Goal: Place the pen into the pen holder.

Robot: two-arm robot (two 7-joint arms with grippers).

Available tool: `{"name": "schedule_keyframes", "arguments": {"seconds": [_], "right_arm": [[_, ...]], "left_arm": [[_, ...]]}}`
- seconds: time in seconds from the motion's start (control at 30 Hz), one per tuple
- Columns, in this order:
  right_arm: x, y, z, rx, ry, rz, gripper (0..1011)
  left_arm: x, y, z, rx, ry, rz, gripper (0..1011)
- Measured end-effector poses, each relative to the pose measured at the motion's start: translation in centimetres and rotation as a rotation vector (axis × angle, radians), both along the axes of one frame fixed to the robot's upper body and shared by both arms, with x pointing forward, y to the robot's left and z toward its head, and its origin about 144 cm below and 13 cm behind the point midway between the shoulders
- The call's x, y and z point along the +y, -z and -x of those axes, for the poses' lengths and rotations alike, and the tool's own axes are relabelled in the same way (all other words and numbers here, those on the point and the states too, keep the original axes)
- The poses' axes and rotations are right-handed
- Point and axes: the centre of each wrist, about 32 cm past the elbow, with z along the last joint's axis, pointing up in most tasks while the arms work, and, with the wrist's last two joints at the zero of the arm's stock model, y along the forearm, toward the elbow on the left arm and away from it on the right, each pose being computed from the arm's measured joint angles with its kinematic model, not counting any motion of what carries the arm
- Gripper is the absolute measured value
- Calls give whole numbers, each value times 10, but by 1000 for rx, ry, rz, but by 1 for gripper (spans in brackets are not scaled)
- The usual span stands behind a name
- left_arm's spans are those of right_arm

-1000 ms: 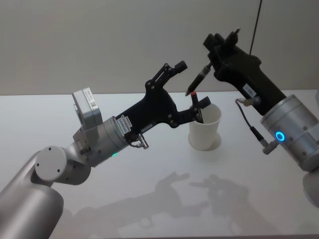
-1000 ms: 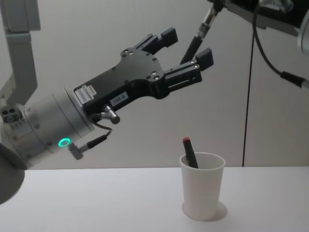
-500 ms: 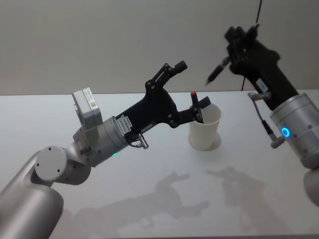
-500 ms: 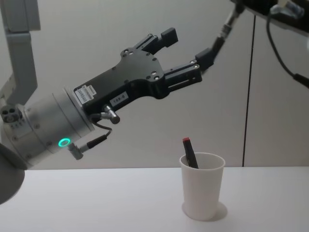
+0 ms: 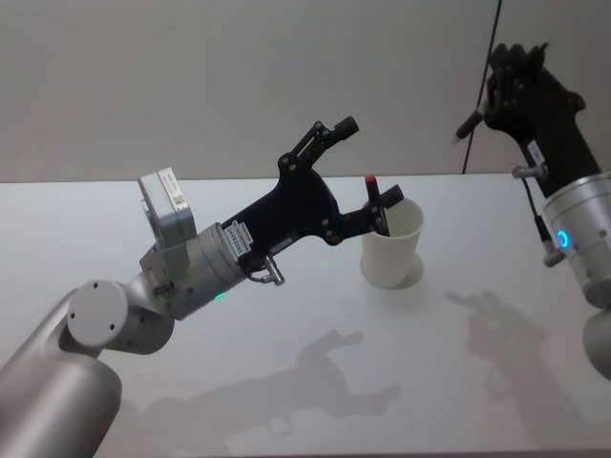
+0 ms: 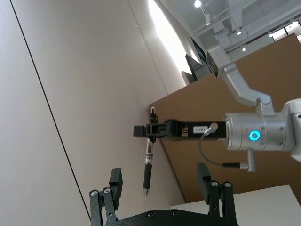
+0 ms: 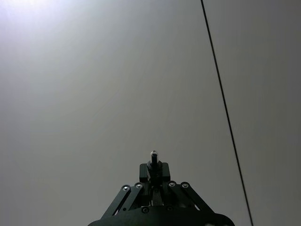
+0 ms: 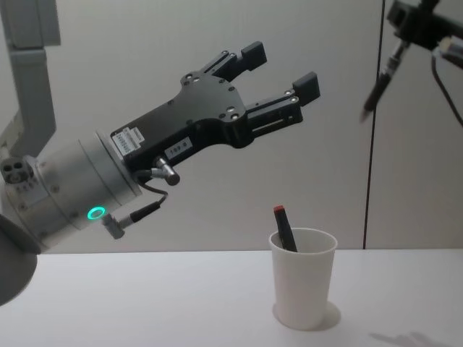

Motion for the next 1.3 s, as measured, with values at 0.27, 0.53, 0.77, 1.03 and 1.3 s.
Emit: {"name": "schedule_keyframes", "arguments": {"seconds": [0.27, 0.53, 0.77, 1.03, 1.3], "right_arm": [[-3, 18, -18, 7, 70, 30, 120], [2, 37, -32, 36, 87, 60, 120], [10, 50, -40, 61, 69, 86, 120], [22, 63, -47, 84, 40, 109, 120], [33, 73, -54, 98, 24, 129, 120]], "left_arm": [[0, 0, 0, 0, 0, 0, 1003], [0, 0, 0, 0, 0, 0, 1003], [0, 0, 0, 0, 0, 0, 1003], [0, 0, 0, 0, 0, 0, 1003], [0, 0, 0, 0, 0, 0, 1003]]}}
